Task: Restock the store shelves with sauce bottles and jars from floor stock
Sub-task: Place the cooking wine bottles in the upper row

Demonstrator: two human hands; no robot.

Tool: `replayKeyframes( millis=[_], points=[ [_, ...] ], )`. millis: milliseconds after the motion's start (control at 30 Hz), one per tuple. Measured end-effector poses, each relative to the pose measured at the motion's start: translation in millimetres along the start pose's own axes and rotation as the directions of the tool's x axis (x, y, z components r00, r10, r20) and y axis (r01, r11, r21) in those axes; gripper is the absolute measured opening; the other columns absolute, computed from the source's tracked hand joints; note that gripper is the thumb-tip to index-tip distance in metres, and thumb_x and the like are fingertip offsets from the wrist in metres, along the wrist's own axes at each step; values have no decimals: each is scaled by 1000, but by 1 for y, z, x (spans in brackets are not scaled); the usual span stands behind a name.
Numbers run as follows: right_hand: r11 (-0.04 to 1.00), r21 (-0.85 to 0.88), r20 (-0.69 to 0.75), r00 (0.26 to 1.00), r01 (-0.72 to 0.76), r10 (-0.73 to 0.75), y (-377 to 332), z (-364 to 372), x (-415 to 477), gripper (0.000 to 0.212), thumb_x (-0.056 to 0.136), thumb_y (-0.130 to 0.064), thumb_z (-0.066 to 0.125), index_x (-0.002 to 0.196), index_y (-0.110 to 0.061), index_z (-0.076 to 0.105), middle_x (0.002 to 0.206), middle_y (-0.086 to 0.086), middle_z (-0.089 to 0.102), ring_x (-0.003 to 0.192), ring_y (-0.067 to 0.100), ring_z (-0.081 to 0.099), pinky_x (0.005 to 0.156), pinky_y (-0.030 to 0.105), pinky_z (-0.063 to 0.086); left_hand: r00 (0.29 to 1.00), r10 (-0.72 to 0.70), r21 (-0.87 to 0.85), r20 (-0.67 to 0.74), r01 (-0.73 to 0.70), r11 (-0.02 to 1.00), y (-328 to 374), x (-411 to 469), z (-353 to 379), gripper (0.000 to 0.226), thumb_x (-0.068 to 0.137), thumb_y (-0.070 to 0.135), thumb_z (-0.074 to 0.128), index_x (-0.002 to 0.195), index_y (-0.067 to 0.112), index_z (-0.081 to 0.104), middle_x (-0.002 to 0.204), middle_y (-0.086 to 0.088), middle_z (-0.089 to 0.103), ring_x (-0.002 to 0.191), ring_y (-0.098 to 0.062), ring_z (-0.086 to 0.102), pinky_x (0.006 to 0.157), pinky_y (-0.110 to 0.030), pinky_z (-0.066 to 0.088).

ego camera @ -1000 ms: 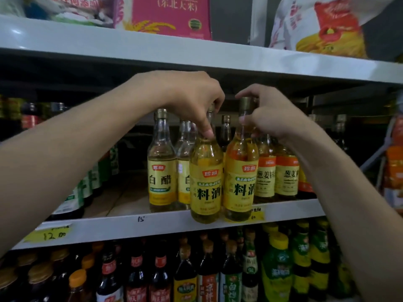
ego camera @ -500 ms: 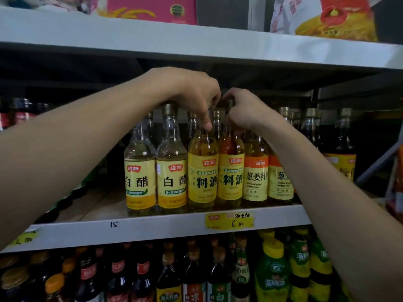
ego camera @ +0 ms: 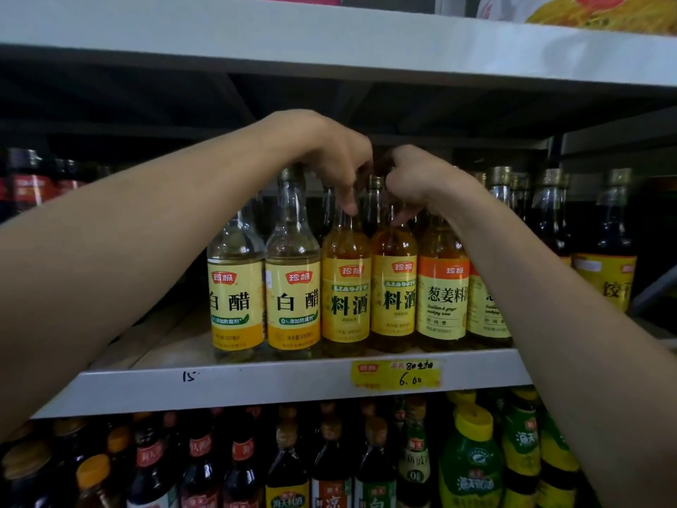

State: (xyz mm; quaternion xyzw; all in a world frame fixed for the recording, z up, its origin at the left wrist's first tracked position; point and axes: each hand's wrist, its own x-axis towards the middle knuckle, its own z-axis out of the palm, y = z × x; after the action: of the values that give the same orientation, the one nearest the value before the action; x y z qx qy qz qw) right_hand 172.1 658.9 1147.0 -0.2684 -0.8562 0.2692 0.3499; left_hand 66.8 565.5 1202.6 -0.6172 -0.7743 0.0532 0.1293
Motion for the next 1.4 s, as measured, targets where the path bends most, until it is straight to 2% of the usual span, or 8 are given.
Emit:
replayKeyframes(
  millis=[633, 800, 900, 1000, 1133, 1233, 1300, 1400],
  points=[
    [999, 22, -34, 999, 34, -34, 5, 14, 0, 53, 94, -4, 54, 140, -26, 42, 103, -2, 42, 70, 22, 68, 54, 29, 60, 999, -40, -63, -22, 39, 997, -13, 4, 11, 29, 75, 37, 78, 95, 33, 57, 100, 3, 63, 91, -16, 62, 67, -31, 50],
    [986, -132, -154, 980, 106, -126, 2, 18, -13, 57, 90, -6, 60, 142, -21, 42, 125, 4, 50, 90, 23, 67, 68, 34, 61, 986, -24, 63, -164, 35, 997, -5, -7, 18, 52, 76, 41, 77, 122, 27, 55, 99, 8, 60, 90, -13, 59, 75, -30, 49],
    [958, -208, -290, 923, 198, -254, 8, 25, -36, 64, 84, -4, 66, 142, -22, 44, 140, 9, 44, 111, 24, 57, 86, 28, 52, 917, 36, 163, -398, 32, 986, 1, -34, 23, 49, 81, 45, 71, 123, 24, 56, 101, 4, 62, 88, -13, 58, 73, -30, 48],
    [935, -162, -471, 808, 316, -354, 19, 36, -74, 52, 87, -3, 65, 134, -20, 53, 142, 2, 45, 126, 17, 48, 96, 20, 41, 758, 81, 137, -648, 11, 990, 8, -75, 51, 37, 89, 43, 60, 119, 22, 58, 106, 2, 64, 94, -17, 59, 77, -34, 50],
    [912, 0, -499, 790, 410, -355, 28, 60, -119, 31, 92, -5, 63, 121, -17, 62, 113, -8, 62, 102, 2, 56, 81, 10, 47, 539, 110, 74, -835, -89, 993, 19, -129, 115, 23, 93, 26, 51, 106, 13, 65, 106, -5, 66, 102, -21, 59, 90, -37, 48],
    [891, 22, -507, 773, 454, -381, 31, 79, -148, 22, 92, -5, 64, 112, -12, 66, 97, -10, 64, 93, 4, 62, 79, 10, 50, 351, 55, -3, -935, -162, 987, 26, -156, 163, 13, 90, 11, 58, 89, 4, 69, 86, -8, 69, 79, -22, 63, 71, -35, 52],
    [886, 50, -541, 759, 460, -363, 38, 88, -170, 20, 92, -5, 65, 109, -16, 66, 94, -11, 65, 92, 5, 65, 78, 13, 52, 358, 32, -73, -933, -276, 958, 39, -164, 189, 14, 90, 11, 56, 86, 5, 68, 81, -6, 68, 72, -20, 62, 61, -33, 51],
    [913, 122, -597, 764, 389, -246, 60, 99, -216, 20, 92, -11, 64, 105, -26, 63, 95, -17, 66, 92, 4, 67, 78, 18, 54, 521, 47, -238, -852, -467, 851, 70, -163, 219, 13, 90, 15, 57, 89, 8, 68, 86, -2, 67, 72, -18, 62, 57, -36, 50]
  ],
)
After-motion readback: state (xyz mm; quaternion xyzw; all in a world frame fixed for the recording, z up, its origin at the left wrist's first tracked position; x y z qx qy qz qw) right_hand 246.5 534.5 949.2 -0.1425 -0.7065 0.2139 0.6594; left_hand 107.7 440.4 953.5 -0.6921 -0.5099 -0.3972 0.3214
